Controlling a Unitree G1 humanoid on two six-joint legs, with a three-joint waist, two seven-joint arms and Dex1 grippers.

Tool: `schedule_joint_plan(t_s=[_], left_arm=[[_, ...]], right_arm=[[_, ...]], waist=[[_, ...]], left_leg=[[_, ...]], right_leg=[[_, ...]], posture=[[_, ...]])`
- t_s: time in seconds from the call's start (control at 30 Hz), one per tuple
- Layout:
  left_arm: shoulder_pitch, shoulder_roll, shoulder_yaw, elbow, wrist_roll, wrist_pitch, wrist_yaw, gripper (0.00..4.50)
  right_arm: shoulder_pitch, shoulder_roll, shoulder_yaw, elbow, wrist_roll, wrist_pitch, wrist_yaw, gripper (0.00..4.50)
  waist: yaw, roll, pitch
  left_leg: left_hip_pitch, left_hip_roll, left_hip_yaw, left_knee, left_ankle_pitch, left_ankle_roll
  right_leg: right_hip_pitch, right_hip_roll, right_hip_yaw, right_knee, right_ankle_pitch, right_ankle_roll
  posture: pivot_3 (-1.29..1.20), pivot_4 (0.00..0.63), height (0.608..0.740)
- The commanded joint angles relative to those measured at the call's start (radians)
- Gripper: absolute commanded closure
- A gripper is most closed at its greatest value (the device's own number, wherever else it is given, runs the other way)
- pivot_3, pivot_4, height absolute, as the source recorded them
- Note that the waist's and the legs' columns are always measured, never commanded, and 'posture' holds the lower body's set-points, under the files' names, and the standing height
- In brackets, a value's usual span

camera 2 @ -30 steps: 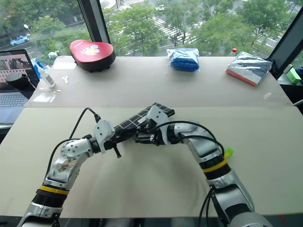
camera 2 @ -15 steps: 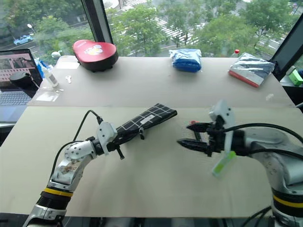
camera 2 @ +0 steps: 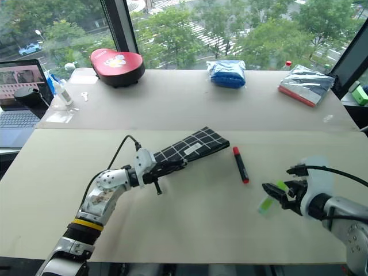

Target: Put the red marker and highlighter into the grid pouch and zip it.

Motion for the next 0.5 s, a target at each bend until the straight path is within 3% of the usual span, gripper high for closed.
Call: schedule_joint_plan(t_s=[0.03,0.2,0.5], left_arm=[[-0.037,-0.022,-0.014,0.041,-0.001,-0.048,-0.033,4.50],[-0.097,-0.044,-0.003,0.143,0.001,-0.094,-0.061,4.50],[-0.127,-0.042,0.051,0.186,-0.023,-0.121,-0.053,4.50]], right_arm=[[-0.002,0.090,-0.055,-0.131,-0.032,0.066,-0.090,0.63],[0.017,0.250,0.015,-0.202,-0.123,0.066,-0.262,0.63],[0.004,0.271,0.100,-0.159,-0.206,0.061,-0.306,0.63]], waist=[[0.000,0.000,0.000],[0.000,0.000,-0.001],[-0.007,0.000,-0.001]], left_leg=[[0.000,0.000,0.000,0.000,0.000,0.000],[0.000,-0.001,0.000,0.001,0.000,0.000],[0.001,-0.001,0.000,0.001,0.000,0.000]], right_leg=[[0.000,0.000,0.000,0.000,0.000,0.000],[0.001,0.000,-0.001,0.000,0.000,0.000],[0.000,0.001,0.000,0.001,0.000,0.000]], posture=[[0.00,0.150,0.740],[0.00,0.150,0.740],[0.00,0.150,0.740]])
